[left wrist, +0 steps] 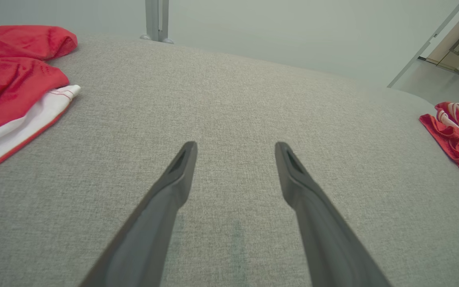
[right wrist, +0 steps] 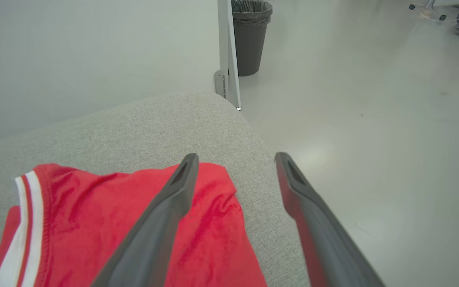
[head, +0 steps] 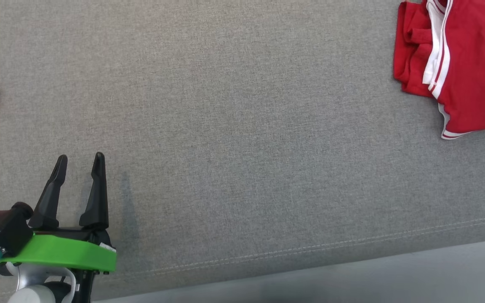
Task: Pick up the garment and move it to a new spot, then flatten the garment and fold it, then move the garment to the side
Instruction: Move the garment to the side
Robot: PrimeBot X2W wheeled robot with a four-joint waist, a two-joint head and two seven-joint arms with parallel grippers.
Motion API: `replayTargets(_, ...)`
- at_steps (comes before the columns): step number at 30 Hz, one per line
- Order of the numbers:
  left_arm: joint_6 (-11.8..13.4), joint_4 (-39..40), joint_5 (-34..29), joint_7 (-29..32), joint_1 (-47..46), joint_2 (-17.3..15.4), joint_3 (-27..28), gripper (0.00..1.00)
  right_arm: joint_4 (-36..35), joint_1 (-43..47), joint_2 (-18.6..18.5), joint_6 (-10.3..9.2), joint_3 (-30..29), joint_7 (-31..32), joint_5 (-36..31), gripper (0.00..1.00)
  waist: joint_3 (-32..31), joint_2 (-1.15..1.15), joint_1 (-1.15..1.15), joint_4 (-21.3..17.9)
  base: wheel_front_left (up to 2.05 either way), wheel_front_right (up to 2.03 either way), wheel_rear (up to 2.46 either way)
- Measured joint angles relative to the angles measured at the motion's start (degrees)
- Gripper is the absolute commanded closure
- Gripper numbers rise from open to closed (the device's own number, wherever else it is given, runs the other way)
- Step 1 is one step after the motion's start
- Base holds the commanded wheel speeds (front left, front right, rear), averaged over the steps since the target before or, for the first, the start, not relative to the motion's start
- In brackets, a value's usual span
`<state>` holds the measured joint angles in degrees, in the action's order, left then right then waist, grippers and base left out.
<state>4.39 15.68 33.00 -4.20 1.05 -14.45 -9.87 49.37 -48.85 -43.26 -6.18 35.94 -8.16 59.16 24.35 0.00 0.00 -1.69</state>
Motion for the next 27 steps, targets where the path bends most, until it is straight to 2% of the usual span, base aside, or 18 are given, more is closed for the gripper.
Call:
replayTargets(7,0.0,-2.5,0.4,-2.2,-1.6,1.7,0.3,0.00,-2.3,1.0,2.0,0.32,-2.6,-6.9,1.3,0.00,-2.3,0.00,0.00,-0.2,0.00,0.00,0.00)
replayTargets(11,0.0,-5.3,0.7,-3.2,-1.6,2.2,0.3,0.00,-4.4,3.4,3.2,1.07,-3.1,-6.9,1.1,0.00,-4.3,0.00,0.00,-0.2,0.00,0.00,0.00)
replayTargets(17,0.0,-9.4,1.0,-4.9,-1.5,3.0,0.4,0.00,-8.8,6.2,4.6,0.93,-4.3,-6.9,-0.3,0.00,-7.7,0.00,0.00,-0.3,0.00,0.00,0.00)
replayTargets(22,0.0,-12.4,0.6,-5.9,-0.6,3.0,0.3,0.00,-14.8,8.7,6.0,0.23,-6.8,-6.8,-4.6,0.00,-10.8,0.00,0.00,-0.1,0.00,0.00,0.00)
replayTargets(27,0.0,-15.5,-2.1,-7.1,0.5,2.7,-0.1,0.00,-19.9,16.4,10.8,-0.36,-8.2,-6.8,-7.8,0.00,-14.3,0.00,0.00,0.1,0.00,0.00,0.00)
